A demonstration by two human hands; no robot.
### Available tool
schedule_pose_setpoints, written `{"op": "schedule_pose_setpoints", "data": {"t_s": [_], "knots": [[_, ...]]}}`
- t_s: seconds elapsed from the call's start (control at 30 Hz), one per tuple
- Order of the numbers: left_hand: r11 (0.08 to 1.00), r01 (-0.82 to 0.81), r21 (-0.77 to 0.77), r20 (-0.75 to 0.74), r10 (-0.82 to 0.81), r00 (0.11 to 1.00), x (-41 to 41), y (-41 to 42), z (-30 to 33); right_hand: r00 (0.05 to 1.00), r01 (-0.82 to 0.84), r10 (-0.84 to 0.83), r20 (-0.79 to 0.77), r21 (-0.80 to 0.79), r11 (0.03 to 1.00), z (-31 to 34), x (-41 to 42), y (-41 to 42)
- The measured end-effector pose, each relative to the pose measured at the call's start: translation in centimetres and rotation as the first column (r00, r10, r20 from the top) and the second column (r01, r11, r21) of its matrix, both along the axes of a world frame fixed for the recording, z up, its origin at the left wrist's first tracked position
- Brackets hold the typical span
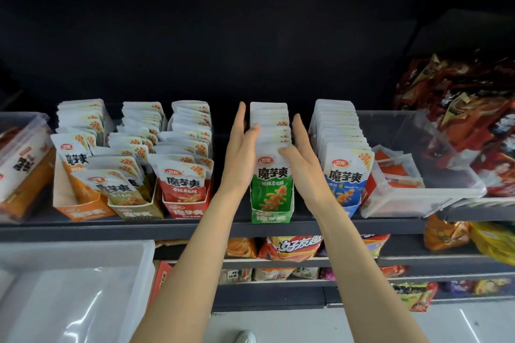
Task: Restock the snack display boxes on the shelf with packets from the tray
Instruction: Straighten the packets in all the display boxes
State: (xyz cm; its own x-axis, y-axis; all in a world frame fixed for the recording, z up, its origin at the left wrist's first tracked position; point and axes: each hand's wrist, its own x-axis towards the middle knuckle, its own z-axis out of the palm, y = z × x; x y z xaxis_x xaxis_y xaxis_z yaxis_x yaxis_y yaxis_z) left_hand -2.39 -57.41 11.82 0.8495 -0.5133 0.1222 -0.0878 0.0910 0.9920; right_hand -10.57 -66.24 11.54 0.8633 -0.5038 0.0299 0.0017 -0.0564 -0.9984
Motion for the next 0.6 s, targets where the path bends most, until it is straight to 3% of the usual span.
{"op": "schedule_pose_setpoints", "data": {"t_s": [0.1, 0.17, 0.33, 0.47, 0.6], "knots": [[0.98, -0.077, 0.182, 0.274, 0.025, 0.961, -1.4, 1.9, -1.4, 1.0, 0.004, -0.008, -0.025, -0.127, 0.992, -2.0, -2.1, 0.6], [0.928, -0.126, 0.35, 0.378, -0.017, 0.926, -2.3, 2.6, -2.6, 0.998, 0.024, -0.036, -0.057, -0.203, 0.979, -3.4, -2.8, 1.1], [0.874, -0.025, 0.486, 0.275, -0.126, 0.953, -3.9, 2.8, -4.4, 0.988, 0.099, -0.143, -0.063, -0.456, 0.884, -5.3, -2.7, 2.1], [0.849, -0.14, 0.509, 0.39, -0.082, 0.917, -3.7, 2.9, -4.8, 0.973, 0.162, -0.222, -0.055, -0.522, 0.838, -5.5, -2.7, 2.1], [0.837, -0.143, 0.528, 0.4, -0.096, 0.912, -3.8, 2.7, -5.1, 0.941, 0.245, -0.335, -0.056, -0.573, 0.782, -5.4, -2.8, 1.9]]}}
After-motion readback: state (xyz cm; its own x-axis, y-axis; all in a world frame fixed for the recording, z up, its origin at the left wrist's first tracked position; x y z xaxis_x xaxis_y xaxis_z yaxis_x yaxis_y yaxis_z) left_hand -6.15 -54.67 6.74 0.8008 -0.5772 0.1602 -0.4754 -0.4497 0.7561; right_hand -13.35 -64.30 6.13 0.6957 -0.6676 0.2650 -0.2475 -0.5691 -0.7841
